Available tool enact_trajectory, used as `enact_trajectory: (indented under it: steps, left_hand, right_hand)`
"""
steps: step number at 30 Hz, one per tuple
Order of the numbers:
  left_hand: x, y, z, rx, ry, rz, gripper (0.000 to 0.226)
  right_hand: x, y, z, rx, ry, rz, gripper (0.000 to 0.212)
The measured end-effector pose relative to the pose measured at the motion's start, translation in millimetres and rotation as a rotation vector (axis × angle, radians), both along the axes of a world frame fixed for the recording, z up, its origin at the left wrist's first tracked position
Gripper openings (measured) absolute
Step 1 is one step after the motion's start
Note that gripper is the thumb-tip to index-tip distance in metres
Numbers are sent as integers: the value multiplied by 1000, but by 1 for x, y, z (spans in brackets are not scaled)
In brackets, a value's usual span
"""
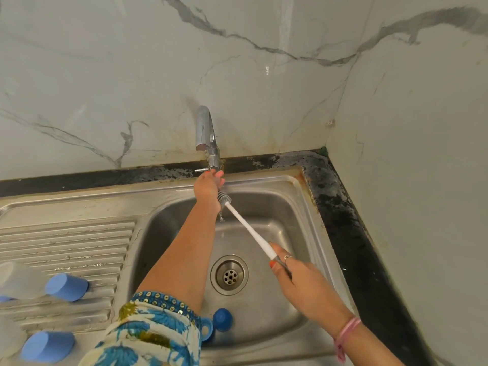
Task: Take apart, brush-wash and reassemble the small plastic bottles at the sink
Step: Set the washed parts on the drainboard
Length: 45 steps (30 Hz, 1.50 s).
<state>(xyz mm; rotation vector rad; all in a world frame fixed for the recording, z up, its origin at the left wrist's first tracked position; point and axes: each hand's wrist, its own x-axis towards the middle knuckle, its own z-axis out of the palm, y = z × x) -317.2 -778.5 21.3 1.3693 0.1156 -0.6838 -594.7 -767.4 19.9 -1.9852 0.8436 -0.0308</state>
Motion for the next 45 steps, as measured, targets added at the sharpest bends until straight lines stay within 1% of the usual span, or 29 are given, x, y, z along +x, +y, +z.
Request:
enact_trajectory:
  steps: [1, 2, 4, 5, 7, 9, 11, 13, 15, 17, 19, 20, 22, 24, 25, 26, 27, 29, 30, 31, 32, 35, 36, 37, 41, 43, 45]
  left_hand:
    - [0, 0, -1, 19, -34, -22, 34]
    - [0, 0, -3, 20, -28, -46, 34]
    - [-4, 2, -1, 24, 48, -75, 29]
    - [-8, 3, 0, 25, 98, -62, 25]
    - [-12, 5, 1, -42, 197, -2, 21]
    - [-17, 7, 3, -119, 225, 29, 17]
    - [-22, 10, 3, -123, 156, 16, 18]
    - [-23, 17, -1, -97, 52, 10, 19]
    - [-20, 25, -1, -48, -29, 46, 17]
    - [-15, 31, 1, -41, -36, 111, 15]
    - [-17, 35, 8, -85, -4, 124, 13]
    - [-20, 36, 13, -99, 8, 104, 12]
    - [-30, 37, 21, -136, 8, 30, 18]
    - [-34, 41, 22, -162, -9, -33, 23]
    - [-33, 44, 22, -141, -51, -57, 26]
    - [-30, 47, 22, -74, -155, -80, 28]
    - [-26, 52, 22, 42, -282, -120, 29]
    - [-16, 66, 18, 442, -558, -324, 30]
    - [-13, 74, 16, 664, -710, -422, 33]
    - [-14, 81, 16, 776, -759, -494, 36]
    - [-17, 89, 17, 796, -752, -559, 36]
    - [-15, 108, 23, 661, -725, -546, 38]
    - [-13, 114, 27, 653, -718, -573, 40]
    - [-8, 123, 32, 665, -744, -602, 39]
    - [15, 156, 50, 696, -861, -665, 25]
    - [32, 176, 63, 676, -910, -642, 30]
    - [55, 198, 83, 681, -968, -625, 38]
  right_hand:
    - [-3, 0, -3, -91, 1, 8, 44]
    - [-4, 1, -5, -99, -19, -20, 44]
    - [-5, -1, -5, -28, -71, -108, 42]
    - [-3, 0, -3, -22, -93, -119, 40]
    - [4, 2, 0, -43, -88, -79, 39]
    - [16, 2, -1, -55, -71, -64, 41]
    - [30, -5, 0, -41, -30, -62, 40]
    - [41, -11, 4, 32, -32, -78, 36]
    - [42, -8, 8, 15, -52, -64, 35]
    - [36, 5, 14, -46, -74, -26, 39]
    - [34, 18, 19, -88, -71, 25, 40]
    - [35, 18, 19, -92, -61, 18, 40]
    - [43, 10, 15, -70, -25, -31, 39]
    - [46, 4, 15, -43, 25, -30, 31]
    - [46, 3, 14, -35, 36, -17, 26]
    - [45, 4, 13, -33, 36, -8, 21]
    - [43, 9, 13, -42, 31, 1, 18]
    - [42, 20, 11, -79, 35, 11, 22]
    - [42, 25, 6, -136, 71, 35, 24]
    - [43, 31, 3, -196, 121, 69, 27]
    - [45, 38, -1, -222, 155, 88, 31]
    - [56, 61, -8, -192, 175, 92, 36]
    - [60, 68, -9, -188, 161, 77, 37]
    - [66, 76, -10, -180, 154, 66, 38]
    - [91, 102, -10, -168, 162, 29, 32]
    - [105, 116, -6, -141, 123, -14, 28]
    - [122, 129, 0, -68, 36, -86, 25]
